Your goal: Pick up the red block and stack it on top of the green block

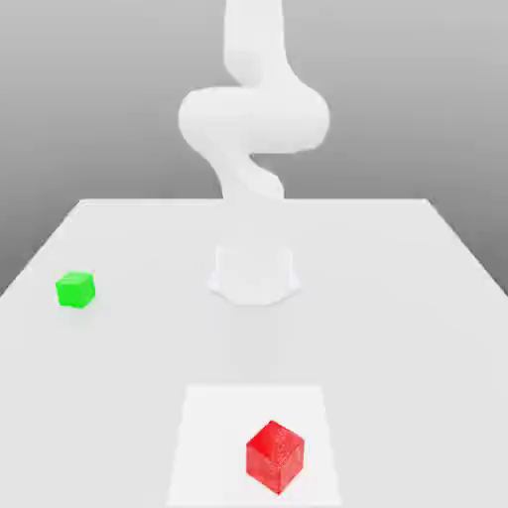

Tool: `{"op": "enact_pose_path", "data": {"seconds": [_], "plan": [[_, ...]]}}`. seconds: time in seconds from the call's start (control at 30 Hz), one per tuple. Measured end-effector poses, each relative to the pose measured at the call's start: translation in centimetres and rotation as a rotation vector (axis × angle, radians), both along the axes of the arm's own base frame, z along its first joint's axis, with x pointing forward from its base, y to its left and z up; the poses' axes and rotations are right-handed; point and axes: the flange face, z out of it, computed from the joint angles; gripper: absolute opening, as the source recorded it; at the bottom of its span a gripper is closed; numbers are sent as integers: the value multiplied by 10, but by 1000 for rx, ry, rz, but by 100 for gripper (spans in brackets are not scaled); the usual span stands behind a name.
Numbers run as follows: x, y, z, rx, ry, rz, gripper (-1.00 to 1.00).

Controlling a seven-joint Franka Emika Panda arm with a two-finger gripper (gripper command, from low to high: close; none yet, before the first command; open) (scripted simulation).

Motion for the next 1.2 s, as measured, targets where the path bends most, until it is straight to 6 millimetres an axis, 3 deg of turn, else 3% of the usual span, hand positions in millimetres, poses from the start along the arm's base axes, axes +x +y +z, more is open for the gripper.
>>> {"op": "enact_pose_path", "data": {"seconds": [0.17, 0.37, 0.57, 0.77, 0.93, 0.97, 1.2], "plan": [[57, 5, -94, 35, 151, -129, 0], [95, 6, -213, 87, 321, -273, 0], [101, 7, -332, 153, 489, -413, 0], [78, 17, -441, 236, 657, -547, 0], [74, 19, -506, 255, 687, -574, 0], [73, 20, -518, 254, 688, -574, -100], [73, 20, -520, 254, 687, -574, -100]]}}
